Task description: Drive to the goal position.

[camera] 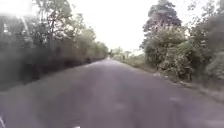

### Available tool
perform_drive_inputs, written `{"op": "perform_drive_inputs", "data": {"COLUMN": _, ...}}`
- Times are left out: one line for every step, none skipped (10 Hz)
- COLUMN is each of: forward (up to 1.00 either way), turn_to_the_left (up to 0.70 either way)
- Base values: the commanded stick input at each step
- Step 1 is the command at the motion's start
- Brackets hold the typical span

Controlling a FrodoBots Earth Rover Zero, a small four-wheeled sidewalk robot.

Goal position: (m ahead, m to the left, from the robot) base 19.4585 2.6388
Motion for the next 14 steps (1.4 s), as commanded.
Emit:
{"op": "perform_drive_inputs", "data": {"forward": 1.0, "turn_to_the_left": 0.0}}
{"op": "perform_drive_inputs", "data": {"forward": 1.0, "turn_to_the_left": 0.0}}
{"op": "perform_drive_inputs", "data": {"forward": 1.0, "turn_to_the_left": 0.4}}
{"op": "perform_drive_inputs", "data": {"forward": 1.0, "turn_to_the_left": 0.4}}
{"op": "perform_drive_inputs", "data": {"forward": 1.0, "turn_to_the_left": 0.4}}
{"op": "perform_drive_inputs", "data": {"forward": 1.0, "turn_to_the_left": 0.4}}
{"op": "perform_drive_inputs", "data": {"forward": 1.0, "turn_to_the_left": 0.4}}
{"op": "perform_drive_inputs", "data": {"forward": 1.0, "turn_to_the_left": 0.16}}
{"op": "perform_drive_inputs", "data": {"forward": 1.0, "turn_to_the_left": 0.0}}
{"op": "perform_drive_inputs", "data": {"forward": 1.0, "turn_to_the_left": 0.0}}
{"op": "perform_drive_inputs", "data": {"forward": 1.0, "turn_to_the_left": 0.0}}
{"op": "perform_drive_inputs", "data": {"forward": 1.0, "turn_to_the_left": 0.0}}
{"op": "perform_drive_inputs", "data": {"forward": 1.0, "turn_to_the_left": 0.0}}
{"op": "perform_drive_inputs", "data": {"forward": 1.0, "turn_to_the_left": 0.0}}
